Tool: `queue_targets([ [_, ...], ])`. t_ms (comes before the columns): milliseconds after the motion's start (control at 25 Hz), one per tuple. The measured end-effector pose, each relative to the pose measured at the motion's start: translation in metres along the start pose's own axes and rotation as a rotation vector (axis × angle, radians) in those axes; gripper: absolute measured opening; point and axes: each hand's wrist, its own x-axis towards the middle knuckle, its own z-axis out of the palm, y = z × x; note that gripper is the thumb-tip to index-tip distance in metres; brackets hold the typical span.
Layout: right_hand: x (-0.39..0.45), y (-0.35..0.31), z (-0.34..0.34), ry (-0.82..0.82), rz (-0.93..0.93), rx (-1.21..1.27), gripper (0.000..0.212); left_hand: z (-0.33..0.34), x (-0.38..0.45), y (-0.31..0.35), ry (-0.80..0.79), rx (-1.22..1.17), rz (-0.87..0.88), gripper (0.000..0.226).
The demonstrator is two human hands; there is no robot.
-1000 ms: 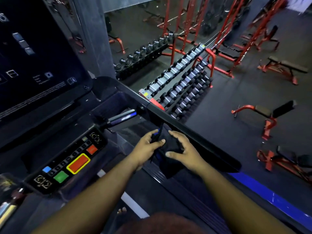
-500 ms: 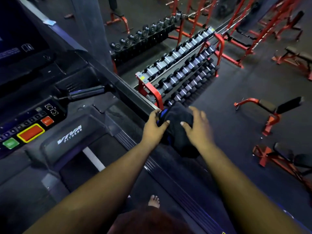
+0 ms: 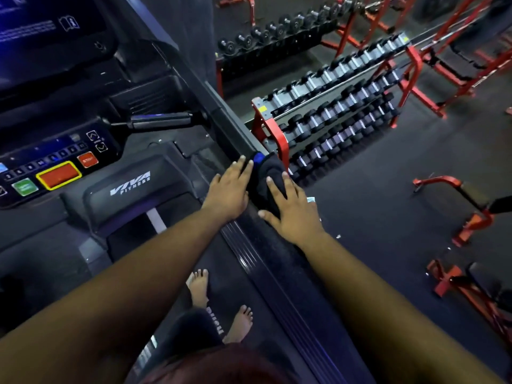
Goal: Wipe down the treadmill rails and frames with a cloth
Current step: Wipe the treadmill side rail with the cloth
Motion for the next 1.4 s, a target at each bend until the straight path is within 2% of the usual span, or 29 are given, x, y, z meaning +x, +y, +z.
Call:
queue_targets([
  [160,-0.066,0.017,0.005,0.029,-0.013,-0.083,0.06,-0.003,0.004,-0.018,-0.057,-0.005,0.106,0.082],
  [240,-0.046,0.02,0.002,0.048,-0.029,-0.131,0.053,0.0,0.007,-0.018,-0.083,0.04,0.131,0.083],
  [400,0.029,-0.007,-0.006,-0.041,-0.08,-0.026,0.076,-0.006,0.023,-0.023,-0.083,0.078,0.104,0.087],
  [440,0.034,-0.008,-0.005,-0.036,-0.078,-0.004,0.076,-0.007,0.026,-0.025,-0.092,0.091,0.107,0.088],
  [520,0.008,-0.002,-0.004,0.001,-0.063,-0.008,0.071,-0.007,0.028,-0.025,-0.122,0.116,0.13,0.088],
  [680,-0.059,0.018,0.012,0.036,-0.061,-0.158,0.083,-0.002,0.026,-0.023,-0.121,0.196,0.217,0.088],
  [760,-0.034,0.008,0.011,0.032,-0.081,-0.176,0.079,0.001,0.026,-0.025,-0.107,0.217,0.217,0.088],
  [880,0.011,-0.014,0.006,-0.06,-0.066,-0.235,0.078,-0.003,0.026,-0.029,-0.106,0.2,0.2,0.087],
  [1080,-0.089,0.024,0.019,-0.038,-0.259,-0.374,0.072,0.013,0.001,-0.026,-0.12,0.187,0.224,0.095],
  [1160,-0.085,0.033,0.016,-0.089,-0.305,-0.401,0.074,0.023,-0.008,-0.021,-0.127,0.175,0.219,0.096],
  [1280,-0.017,0.005,0.002,-0.103,-0.231,-0.332,0.077,0.019,-0.004,-0.017,-0.096,0.148,0.17,0.093],
  [1400,-0.015,-0.002,0.007,-0.083,-0.149,-0.276,0.075,0.008,0.003,-0.023,-0.077,0.124,0.126,0.092],
])
